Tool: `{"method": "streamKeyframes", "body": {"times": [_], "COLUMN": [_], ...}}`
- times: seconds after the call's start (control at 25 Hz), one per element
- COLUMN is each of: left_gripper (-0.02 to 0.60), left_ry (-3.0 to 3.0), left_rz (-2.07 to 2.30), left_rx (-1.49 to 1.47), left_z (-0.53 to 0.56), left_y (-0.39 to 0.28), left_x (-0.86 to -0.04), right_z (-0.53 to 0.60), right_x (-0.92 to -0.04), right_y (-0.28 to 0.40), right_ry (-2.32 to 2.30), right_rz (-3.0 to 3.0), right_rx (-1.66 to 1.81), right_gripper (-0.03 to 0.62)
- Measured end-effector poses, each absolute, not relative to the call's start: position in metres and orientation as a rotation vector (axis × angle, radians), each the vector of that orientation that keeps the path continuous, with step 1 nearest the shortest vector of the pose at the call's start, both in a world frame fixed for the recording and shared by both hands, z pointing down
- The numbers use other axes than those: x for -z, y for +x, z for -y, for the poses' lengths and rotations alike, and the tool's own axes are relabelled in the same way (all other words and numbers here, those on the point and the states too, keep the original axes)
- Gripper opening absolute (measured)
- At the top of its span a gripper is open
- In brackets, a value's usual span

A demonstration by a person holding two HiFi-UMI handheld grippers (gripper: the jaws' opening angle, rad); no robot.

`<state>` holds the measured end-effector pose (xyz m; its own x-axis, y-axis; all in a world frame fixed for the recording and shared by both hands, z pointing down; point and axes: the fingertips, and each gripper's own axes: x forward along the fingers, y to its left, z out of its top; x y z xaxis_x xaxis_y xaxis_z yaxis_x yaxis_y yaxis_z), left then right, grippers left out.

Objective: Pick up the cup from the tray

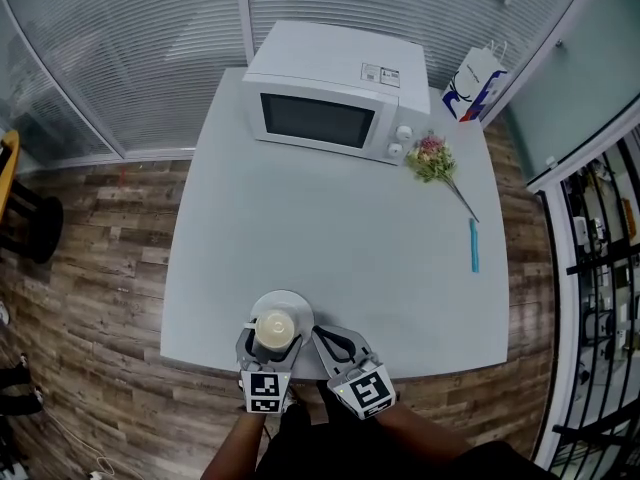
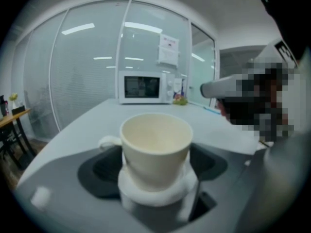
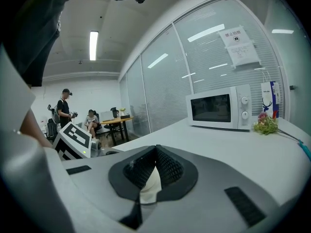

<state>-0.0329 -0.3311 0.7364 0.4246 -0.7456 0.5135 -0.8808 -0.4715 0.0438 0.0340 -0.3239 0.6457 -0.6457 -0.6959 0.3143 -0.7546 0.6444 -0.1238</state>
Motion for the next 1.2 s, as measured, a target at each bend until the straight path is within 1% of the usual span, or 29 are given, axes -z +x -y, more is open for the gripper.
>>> {"method": "streamKeyframes", "body": {"times": [0.28, 0.36, 0.72, 1.2], "left_gripper": [0.439, 0.431, 0.428, 0.428], "left_ry": [2.384, 2.389, 2.410, 2.524], "left_rz": [1.429, 1.442, 1.447, 1.454], "left_rx": [-0.675, -0.679, -0.648, -0.582], "left_z": [0.341, 0.343, 0.345, 0.341], "left_y": [-0.030, -0.030, -0.030, -0.027], "left_x": [-0.744, -0.744, -0.741, -0.678], "right_z": [0.330, 0.331, 0.326, 0.324], "right_x": [-0.651, -0.652, -0.652, -0.618], "right_y": [0.053, 0.056, 0.056, 0.048], "right_ry": [1.202, 1.213, 1.203, 1.263], "right_rz": [2.593, 2.584, 2.583, 2.622], "right_rx": [-0.358, -0.364, -0.362, -0.255], "right_gripper": [-0.011, -0.011, -0.011, -0.011]}}
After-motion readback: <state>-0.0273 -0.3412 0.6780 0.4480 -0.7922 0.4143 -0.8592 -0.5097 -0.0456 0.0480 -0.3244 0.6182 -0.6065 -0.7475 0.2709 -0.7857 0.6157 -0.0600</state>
